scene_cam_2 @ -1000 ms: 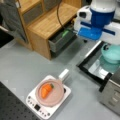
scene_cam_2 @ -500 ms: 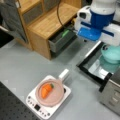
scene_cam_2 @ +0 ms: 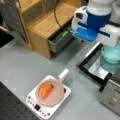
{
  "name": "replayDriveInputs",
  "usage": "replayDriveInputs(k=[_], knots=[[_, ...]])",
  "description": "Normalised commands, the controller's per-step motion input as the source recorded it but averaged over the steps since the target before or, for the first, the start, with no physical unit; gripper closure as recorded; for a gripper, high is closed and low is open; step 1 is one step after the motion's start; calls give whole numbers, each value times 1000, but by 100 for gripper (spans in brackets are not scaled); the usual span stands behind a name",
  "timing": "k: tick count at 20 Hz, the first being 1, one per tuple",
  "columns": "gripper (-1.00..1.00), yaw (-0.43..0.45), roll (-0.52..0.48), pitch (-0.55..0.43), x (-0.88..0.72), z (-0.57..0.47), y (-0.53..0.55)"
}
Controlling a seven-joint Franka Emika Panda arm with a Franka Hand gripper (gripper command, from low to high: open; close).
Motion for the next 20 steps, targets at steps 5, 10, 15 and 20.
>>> replayDriveInputs(k=[5, 10, 15, 20], knots=[[-100, 33, -163, 261, 460, 225, -10], [-100, -16, -124, 257, 536, 146, 37], [-100, 6, -107, 201, 656, 162, 145], [-100, 60, -143, 175, 596, 215, 105]])
